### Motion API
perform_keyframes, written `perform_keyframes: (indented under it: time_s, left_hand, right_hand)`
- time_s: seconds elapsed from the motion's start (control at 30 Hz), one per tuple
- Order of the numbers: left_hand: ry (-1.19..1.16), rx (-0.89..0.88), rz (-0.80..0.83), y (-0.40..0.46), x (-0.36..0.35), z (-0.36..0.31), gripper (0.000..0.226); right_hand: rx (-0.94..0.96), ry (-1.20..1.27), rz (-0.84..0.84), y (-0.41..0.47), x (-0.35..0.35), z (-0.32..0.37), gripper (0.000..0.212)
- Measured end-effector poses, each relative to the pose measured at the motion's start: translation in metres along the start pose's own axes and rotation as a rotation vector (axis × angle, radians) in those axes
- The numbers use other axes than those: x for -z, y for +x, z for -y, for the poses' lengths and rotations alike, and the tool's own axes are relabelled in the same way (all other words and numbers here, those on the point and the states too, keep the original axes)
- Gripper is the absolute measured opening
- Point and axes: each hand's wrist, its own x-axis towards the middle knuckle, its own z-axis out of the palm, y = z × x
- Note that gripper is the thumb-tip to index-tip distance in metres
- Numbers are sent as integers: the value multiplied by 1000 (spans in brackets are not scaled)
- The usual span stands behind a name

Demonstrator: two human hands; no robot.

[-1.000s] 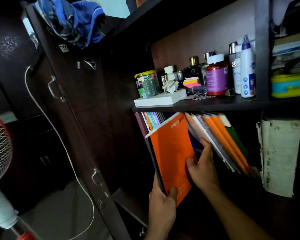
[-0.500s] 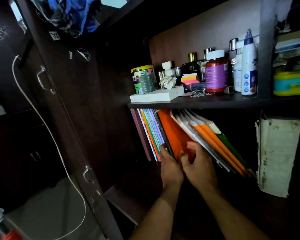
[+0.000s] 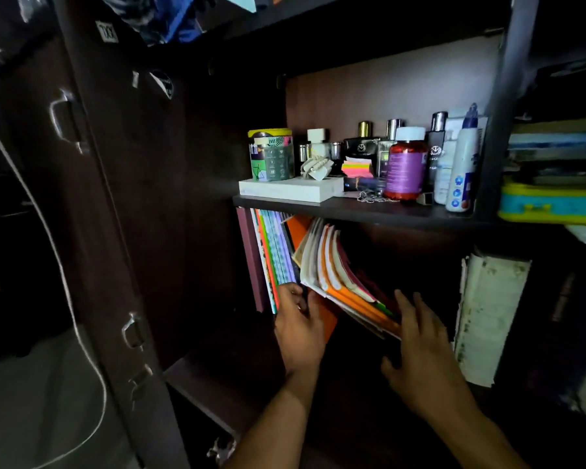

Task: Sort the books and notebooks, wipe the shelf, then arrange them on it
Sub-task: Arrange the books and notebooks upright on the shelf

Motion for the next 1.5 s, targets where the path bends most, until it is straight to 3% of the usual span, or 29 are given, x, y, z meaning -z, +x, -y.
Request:
perform_keyframes:
  time_s: [0.1, 0.17, 0.27, 0.43, 0.53, 0.63, 0.7, 0.8, 0.93, 1.07, 1.17, 1.27, 1.37, 1.5]
  left_hand:
    - [-21, -48, 65, 0, -6, 8, 26]
    - [2, -102, 140, 1, -12, 16, 39]
    - [-4, -118, 175, 1, -16, 18, 51]
    - [-63, -142, 170, 1, -12, 12, 43]
    - [-114, -188, 237, -3, -8, 7, 62]
    - [-158, -271, 423, -7, -8, 2, 92]
    - [-118, -321, 451, -7, -14, 3, 96]
    - [-64, -315, 338, -1, -21, 8, 80]
    - [-49, -356, 307, -1, -21, 9, 75]
    - [-6, -357, 280, -1, -22, 11, 78]
    - [52, -382, 224, -4, -26, 7, 72]
    - [169, -472, 97, -3, -22, 10, 69]
    - [147, -313, -35, 8, -21, 16, 79]
    - [-39, -1, 125, 14, -23, 27, 125]
  right_hand:
    - [-44, -53, 108, 9, -10, -12, 102]
    - [-30, -81, 68, 23, -15, -9, 87]
    - [-12, -108, 18, 43, -21, -6, 80]
    - [-63, -101, -15, 52, -21, -5, 72]
    - [-95, -119, -9, 50, -21, -3, 62]
    - [-107, 77, -82, 48, -29, 9, 54]
    - [-60, 215, -46, 50, -41, 20, 59]
    - [101, 408, 101, 54, -66, 20, 77]
    - [41, 579, 119, 62, -86, -10, 111]
    - [110, 420, 235, 72, -100, -17, 139]
    - [158, 482, 321, 98, -97, -17, 143]
    - [157, 604, 277, 99, -96, -6, 136]
    - [83, 543, 217, 94, -100, 0, 136]
    - [14, 294, 139, 95, -94, 2, 136]
